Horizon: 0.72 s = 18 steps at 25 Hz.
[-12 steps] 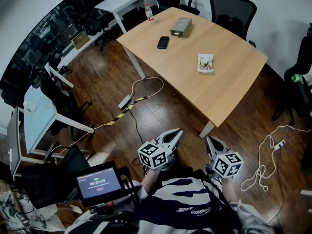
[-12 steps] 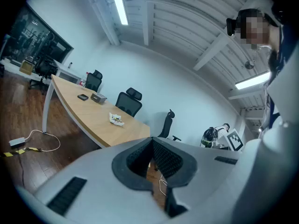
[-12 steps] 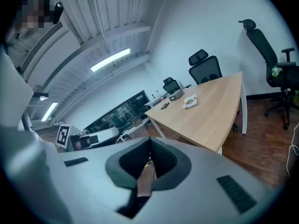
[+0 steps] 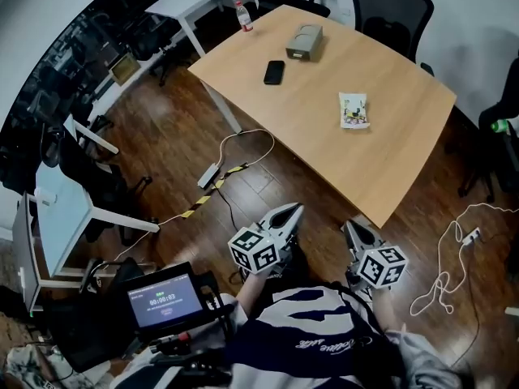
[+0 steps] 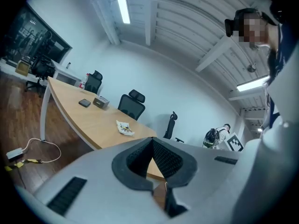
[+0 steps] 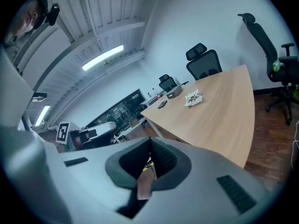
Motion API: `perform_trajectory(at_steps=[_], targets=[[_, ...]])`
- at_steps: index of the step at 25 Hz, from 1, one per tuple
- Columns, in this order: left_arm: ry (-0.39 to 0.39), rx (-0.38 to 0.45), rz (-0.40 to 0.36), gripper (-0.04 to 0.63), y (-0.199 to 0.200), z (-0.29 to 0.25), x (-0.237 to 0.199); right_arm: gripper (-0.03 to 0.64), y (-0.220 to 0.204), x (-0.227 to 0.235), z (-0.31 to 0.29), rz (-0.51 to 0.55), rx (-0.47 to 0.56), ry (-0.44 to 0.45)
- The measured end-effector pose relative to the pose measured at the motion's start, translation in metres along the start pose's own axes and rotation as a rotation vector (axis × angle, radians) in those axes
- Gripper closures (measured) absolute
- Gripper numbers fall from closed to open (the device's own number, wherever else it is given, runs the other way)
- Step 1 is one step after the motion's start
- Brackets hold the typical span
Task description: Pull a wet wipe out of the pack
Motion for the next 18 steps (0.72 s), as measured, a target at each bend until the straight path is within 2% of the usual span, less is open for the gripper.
perform_trajectory(at_steps=[5, 9, 14, 18], targets=[[-0.035, 0.029, -0.013, 0.594, 0.064, -0.009, -0.06, 0.627, 0.031, -0.015, -0.068, -0.025, 0.028, -0.014], [-0.088, 0.009, -0.032, 0.594, 0.093, -0.015, -0.1, 0.627, 0.051, -0.027, -0.112, -0.021, 0.057, -0.037], [-0.137, -0.031, -0.013, 0.594, 0.109, -0.025, -0.137, 0.627, 0.058, -0.033, -0.138, -0.043, 0.068, -0.11], [-0.179, -0.077, 0.03, 0.594, 0.102, -0.038, -0.148, 0.627, 0.06, -0.027, -0.135, -0.049, 0.053, -0.183]])
Point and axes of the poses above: the fingertips, and each gripper's own axes: z backward along the fingers, x to its right, y out of its top, the point moved 7 cm from there along z, backward along the fingers, and after that the axes turned 4 degrees about z, right-handed, at the moved point
